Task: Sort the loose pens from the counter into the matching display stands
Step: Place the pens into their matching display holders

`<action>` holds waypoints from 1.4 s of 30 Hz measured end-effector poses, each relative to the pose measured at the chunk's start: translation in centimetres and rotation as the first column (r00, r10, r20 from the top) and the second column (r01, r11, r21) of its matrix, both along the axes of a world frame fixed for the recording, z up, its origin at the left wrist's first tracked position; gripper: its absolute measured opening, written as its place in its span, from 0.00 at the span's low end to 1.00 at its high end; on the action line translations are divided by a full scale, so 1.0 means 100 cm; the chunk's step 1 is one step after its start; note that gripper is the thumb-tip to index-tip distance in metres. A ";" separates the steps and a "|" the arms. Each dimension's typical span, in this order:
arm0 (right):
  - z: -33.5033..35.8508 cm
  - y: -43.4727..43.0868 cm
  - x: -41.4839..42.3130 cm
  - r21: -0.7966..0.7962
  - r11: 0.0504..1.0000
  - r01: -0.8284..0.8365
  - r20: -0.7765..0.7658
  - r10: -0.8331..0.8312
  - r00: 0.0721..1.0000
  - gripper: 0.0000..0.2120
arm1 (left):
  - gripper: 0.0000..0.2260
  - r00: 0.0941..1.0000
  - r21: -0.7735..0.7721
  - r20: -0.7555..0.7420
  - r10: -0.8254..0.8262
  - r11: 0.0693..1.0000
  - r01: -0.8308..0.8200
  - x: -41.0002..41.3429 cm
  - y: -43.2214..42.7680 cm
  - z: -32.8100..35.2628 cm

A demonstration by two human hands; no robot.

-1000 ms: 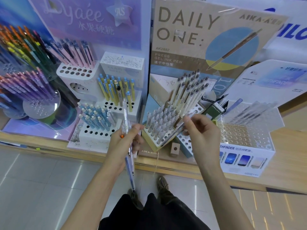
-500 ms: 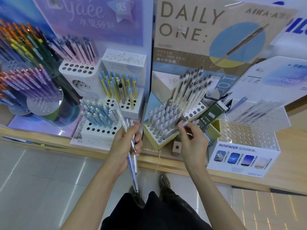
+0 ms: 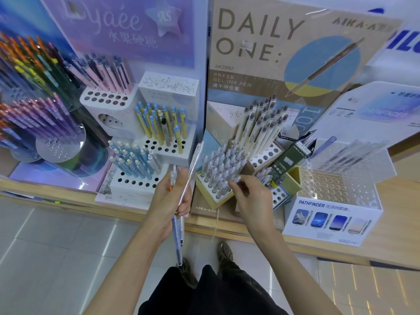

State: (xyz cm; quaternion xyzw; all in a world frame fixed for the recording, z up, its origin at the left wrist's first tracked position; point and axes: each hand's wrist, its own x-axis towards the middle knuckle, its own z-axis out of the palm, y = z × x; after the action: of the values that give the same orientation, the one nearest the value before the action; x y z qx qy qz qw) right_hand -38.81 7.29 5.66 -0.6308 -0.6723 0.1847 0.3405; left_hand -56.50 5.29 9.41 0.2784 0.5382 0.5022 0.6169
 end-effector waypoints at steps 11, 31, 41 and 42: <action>-0.001 0.002 -0.005 -0.110 0.993 -0.032 -0.012 0.031 0.999 0.08 | 0.14 0.999 0.007 -0.023 0.028 1.000 -0.028 0.000 0.001 -0.002; 0.072 0.010 0.020 -0.179 0.982 -0.061 -0.788 -0.106 0.607 0.06 | 0.06 0.962 0.092 -0.227 -0.149 0.980 0.174 0.027 0.012 0.001; 0.021 0.018 0.019 -0.200 0.975 0.095 -0.413 -0.172 0.894 0.12 | 0.15 0.975 0.053 -0.202 -0.089 0.993 0.101 0.029 0.010 -0.009; 0.018 0.018 0.018 -0.202 0.975 0.097 -0.413 -0.174 0.894 0.12 | 0.15 0.977 0.053 -0.199 -0.078 0.995 0.090 0.029 0.010 -0.009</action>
State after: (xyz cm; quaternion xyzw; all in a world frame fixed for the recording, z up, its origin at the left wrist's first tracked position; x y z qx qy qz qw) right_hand -36.97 9.12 7.43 -0.6479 -0.5166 0.3529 0.4346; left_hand -53.63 6.32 8.52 0.3681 0.5688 0.4621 0.5723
